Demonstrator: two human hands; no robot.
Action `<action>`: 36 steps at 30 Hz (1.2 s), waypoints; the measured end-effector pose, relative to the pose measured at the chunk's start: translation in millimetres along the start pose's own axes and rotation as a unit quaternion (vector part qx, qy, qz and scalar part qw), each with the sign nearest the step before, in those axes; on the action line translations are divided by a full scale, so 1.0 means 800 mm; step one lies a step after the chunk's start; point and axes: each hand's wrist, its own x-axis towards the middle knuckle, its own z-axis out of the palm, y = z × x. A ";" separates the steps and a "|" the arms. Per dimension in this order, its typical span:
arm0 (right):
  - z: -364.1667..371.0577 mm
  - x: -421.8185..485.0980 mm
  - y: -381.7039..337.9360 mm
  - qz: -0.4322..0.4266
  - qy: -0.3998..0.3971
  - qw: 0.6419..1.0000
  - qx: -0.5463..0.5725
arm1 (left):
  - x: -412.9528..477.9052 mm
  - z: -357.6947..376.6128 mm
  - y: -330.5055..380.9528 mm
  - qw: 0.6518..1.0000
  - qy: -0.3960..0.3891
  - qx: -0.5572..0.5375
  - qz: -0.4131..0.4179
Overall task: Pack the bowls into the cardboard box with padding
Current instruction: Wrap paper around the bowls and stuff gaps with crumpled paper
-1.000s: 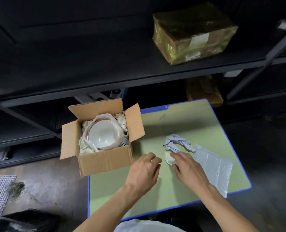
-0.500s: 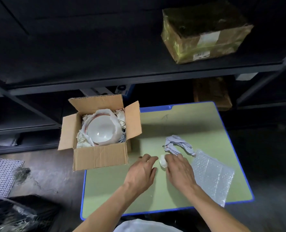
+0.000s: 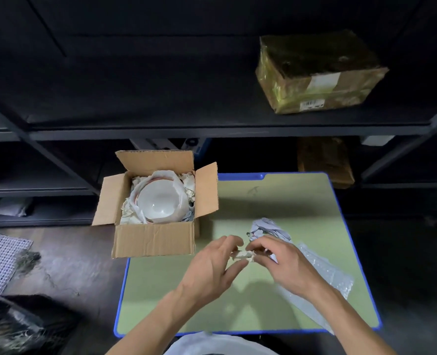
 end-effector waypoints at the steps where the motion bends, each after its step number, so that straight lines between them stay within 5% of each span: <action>1: -0.004 0.003 -0.009 -0.013 -0.011 1.000 0.002 | -0.004 -0.010 0.004 1.000 0.018 -0.004 0.001; 11: -0.006 0.053 -0.109 -0.186 -0.086 0.977 -0.058 | -0.041 -0.097 0.002 0.985 0.161 -0.041 -0.053; 17: 0.009 0.096 -0.137 -0.222 -0.011 0.962 -0.161 | -0.040 -0.123 -0.021 0.978 0.189 -0.047 -0.071; 21: 0.011 0.123 -0.153 -0.253 0.045 0.939 -0.228 | -0.028 -0.134 -0.061 0.971 0.218 0.041 -0.092; 29: 0.038 0.155 -0.136 -0.236 -0.033 0.937 -0.255 | 0.000 -0.144 -0.106 0.975 0.137 0.114 -0.134; 36: 0.045 0.150 -0.124 -0.271 -0.047 0.932 -0.238 | 0.002 -0.144 -0.116 0.975 0.156 0.083 -0.136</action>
